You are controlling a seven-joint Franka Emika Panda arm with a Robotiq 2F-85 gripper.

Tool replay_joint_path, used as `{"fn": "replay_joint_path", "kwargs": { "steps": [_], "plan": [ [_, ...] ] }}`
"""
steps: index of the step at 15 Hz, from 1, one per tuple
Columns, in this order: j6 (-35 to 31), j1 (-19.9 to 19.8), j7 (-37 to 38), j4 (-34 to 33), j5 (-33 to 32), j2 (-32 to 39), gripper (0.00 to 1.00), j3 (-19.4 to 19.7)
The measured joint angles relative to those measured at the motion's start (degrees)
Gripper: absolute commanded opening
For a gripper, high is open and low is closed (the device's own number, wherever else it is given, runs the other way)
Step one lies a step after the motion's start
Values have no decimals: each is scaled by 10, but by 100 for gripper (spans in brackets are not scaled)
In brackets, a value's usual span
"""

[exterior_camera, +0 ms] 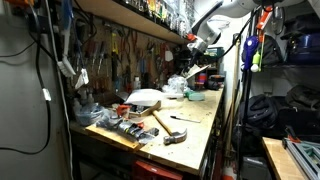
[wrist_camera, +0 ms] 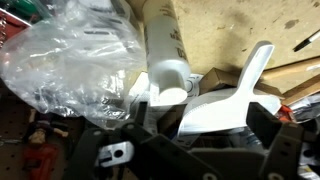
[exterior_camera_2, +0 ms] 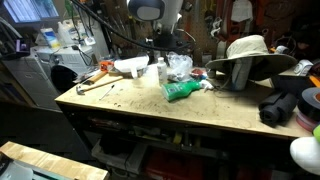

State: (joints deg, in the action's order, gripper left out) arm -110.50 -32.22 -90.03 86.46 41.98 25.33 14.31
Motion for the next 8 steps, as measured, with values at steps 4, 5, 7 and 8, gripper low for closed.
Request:
{"fn": "replay_joint_path", "kwargs": {
  "steps": [4, 5, 7, 8],
  "plan": [
    [-129, 69, 113, 107, -115, -80, 100, 8],
    [-151, 84, 152, 133, -156, -100, 100, 8],
    [-168, 116, 238, 178, -249, -139, 100, 12],
    [-167, 133, 282, 197, -295, -157, 100, 18]
  ]
}}
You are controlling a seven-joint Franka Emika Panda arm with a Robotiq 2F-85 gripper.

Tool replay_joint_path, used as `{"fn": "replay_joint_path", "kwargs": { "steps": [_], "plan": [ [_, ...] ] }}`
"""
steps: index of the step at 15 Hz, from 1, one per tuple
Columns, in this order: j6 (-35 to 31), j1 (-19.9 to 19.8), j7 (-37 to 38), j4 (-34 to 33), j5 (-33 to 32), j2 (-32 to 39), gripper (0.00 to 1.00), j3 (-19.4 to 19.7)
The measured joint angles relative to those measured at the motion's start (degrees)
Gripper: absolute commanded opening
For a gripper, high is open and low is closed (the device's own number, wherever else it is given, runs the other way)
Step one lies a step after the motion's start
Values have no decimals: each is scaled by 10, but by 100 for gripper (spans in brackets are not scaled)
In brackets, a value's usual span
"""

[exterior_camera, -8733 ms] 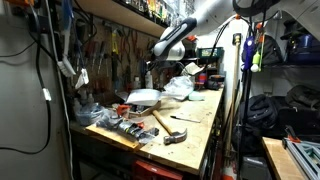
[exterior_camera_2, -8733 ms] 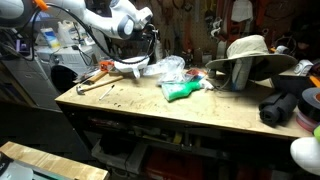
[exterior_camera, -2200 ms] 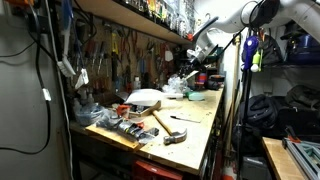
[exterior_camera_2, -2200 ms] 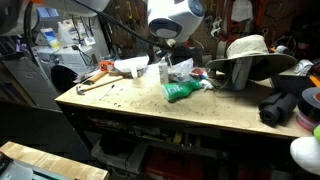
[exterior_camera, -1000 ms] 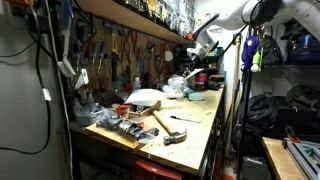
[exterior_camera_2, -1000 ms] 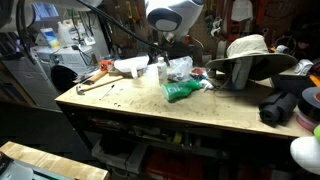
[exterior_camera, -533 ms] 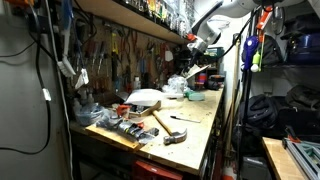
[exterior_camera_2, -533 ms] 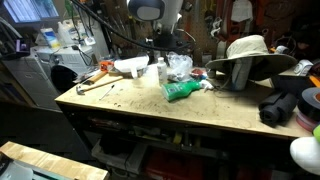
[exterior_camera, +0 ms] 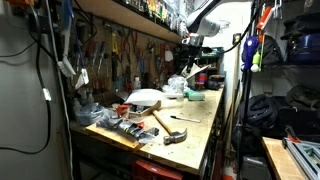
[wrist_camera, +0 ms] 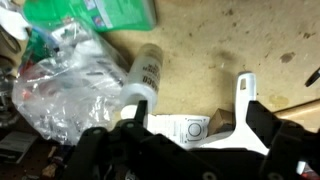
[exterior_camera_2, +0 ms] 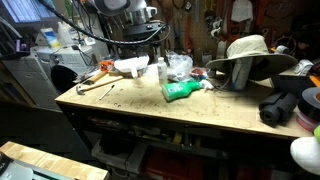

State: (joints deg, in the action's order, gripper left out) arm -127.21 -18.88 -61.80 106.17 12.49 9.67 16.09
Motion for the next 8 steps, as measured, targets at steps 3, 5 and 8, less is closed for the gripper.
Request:
{"fn": "replay_joint_path", "kwargs": {
  "steps": [3, 5, 8],
  "plan": [
    [55, 28, 127, 34, -120, -43, 100, -6],
    [113, 36, 165, 44, -153, -64, 100, -14],
    [140, 39, 169, 55, -159, -81, 100, -19]
  ]
}}
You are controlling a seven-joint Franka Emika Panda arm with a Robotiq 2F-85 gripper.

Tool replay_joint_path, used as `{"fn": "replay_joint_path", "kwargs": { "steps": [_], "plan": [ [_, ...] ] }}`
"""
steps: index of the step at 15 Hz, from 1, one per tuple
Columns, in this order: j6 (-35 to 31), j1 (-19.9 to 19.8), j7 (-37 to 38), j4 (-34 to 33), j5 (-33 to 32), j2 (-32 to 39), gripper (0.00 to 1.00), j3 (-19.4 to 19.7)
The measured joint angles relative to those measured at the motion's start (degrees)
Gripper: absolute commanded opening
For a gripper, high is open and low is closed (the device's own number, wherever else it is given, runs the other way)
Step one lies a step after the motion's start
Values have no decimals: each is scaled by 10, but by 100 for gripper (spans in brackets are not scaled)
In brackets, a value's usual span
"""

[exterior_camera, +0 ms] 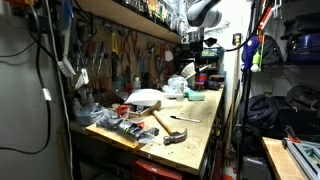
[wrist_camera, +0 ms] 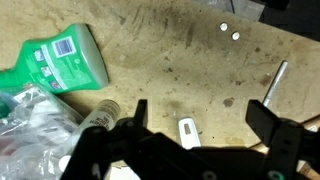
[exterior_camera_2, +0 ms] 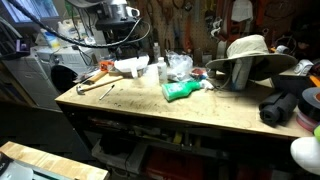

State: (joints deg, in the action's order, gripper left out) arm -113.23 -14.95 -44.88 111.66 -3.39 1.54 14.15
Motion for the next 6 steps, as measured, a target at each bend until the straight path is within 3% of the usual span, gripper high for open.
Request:
{"fn": "replay_joint_path", "kwargs": {
  "steps": [6],
  "plan": [
    [0, 0, 0, 2, -1, -1, 100, 0]
  ]
}}
